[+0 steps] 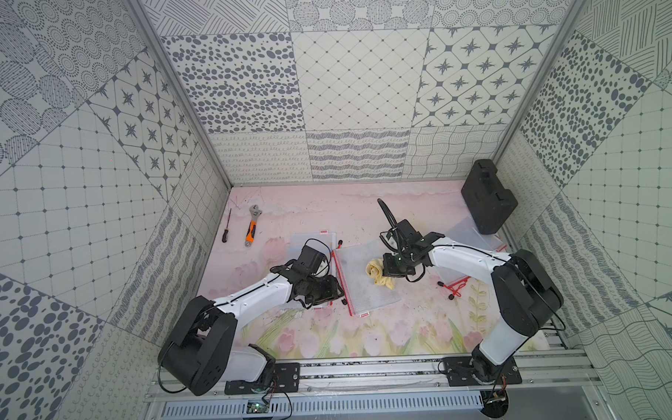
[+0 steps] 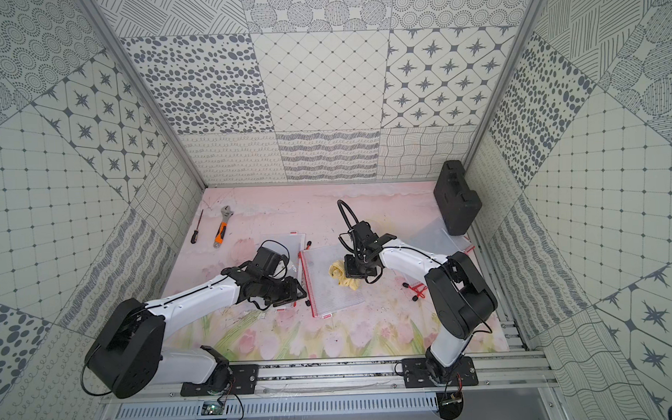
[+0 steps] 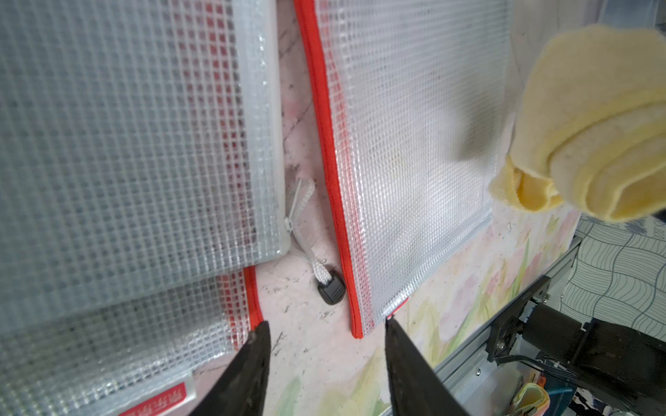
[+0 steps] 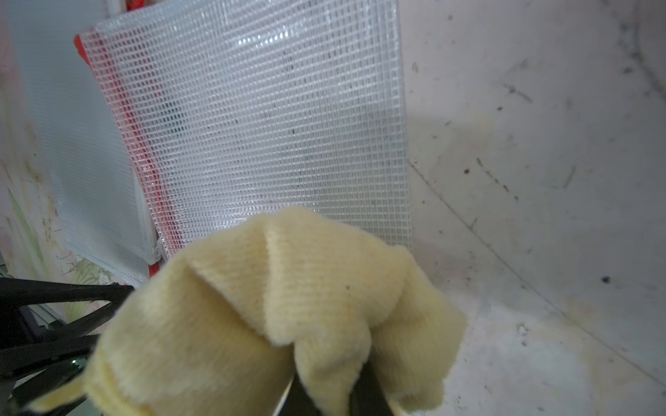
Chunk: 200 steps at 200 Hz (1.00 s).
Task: Wipe the document bag
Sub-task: Adjust the document bag at the center of the board, then wipe the dirt from the document bag.
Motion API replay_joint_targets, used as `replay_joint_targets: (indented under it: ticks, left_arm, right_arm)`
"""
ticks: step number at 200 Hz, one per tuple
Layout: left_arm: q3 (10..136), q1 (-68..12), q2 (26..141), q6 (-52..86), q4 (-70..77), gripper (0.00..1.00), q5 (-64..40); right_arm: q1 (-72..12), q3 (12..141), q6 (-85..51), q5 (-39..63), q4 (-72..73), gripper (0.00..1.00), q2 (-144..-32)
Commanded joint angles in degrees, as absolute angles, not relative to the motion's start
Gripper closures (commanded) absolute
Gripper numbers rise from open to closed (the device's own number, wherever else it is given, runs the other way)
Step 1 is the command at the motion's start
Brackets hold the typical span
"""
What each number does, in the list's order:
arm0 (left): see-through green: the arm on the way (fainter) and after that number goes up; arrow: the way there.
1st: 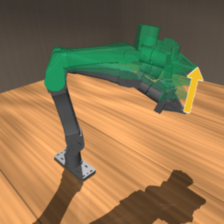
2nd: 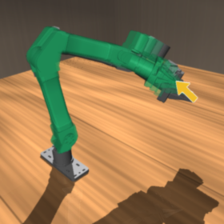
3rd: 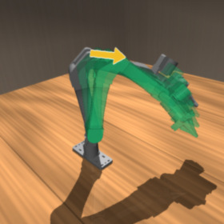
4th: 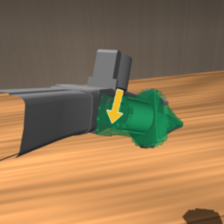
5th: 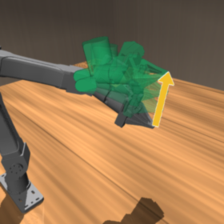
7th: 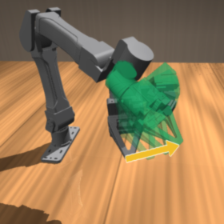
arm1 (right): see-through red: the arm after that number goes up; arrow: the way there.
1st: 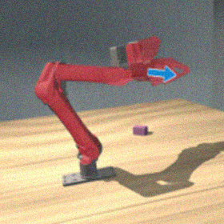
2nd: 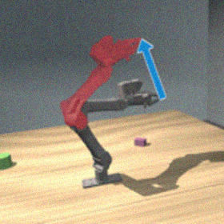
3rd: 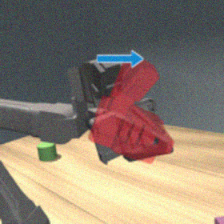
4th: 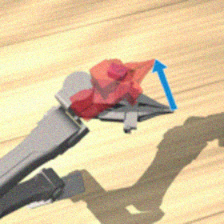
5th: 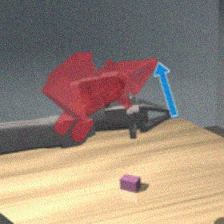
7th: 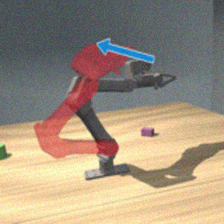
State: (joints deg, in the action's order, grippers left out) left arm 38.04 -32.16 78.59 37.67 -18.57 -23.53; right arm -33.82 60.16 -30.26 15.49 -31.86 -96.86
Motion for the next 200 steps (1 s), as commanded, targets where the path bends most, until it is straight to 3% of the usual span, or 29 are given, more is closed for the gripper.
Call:
replay_joint_targets:
  ticks: [1, 63, 158, 200]
  left_arm:
    - [36.7, -32.0, 79.2, 36.9, -15.0, 0.47, -25.4]
    - [35.7, -32.9, 80.1, 42.8, -3.7, 0.49, -28.9]
    - [41.3, -35.0, 86.5, 42.7, -6.4, 0.53, -26.7]
    - [41.1, -35.3, 84.2, 42.6, -8.2, 0.53, -24.5]
  right_arm:
    - [-34.4, 59.2, -30.8, 16.7, -29.1, 1.00, -98.3]
    - [-34.7, 57.4, -32.3, 16.2, -28.3, 1.00, -99.9]
    - [-34.7, 55.9, -32.7, 15.7, -27.6, 1.00, -99.6]
    - [-34.7, 55.8, -32.5, 15.8, -27.4, 1.00, -100.3]
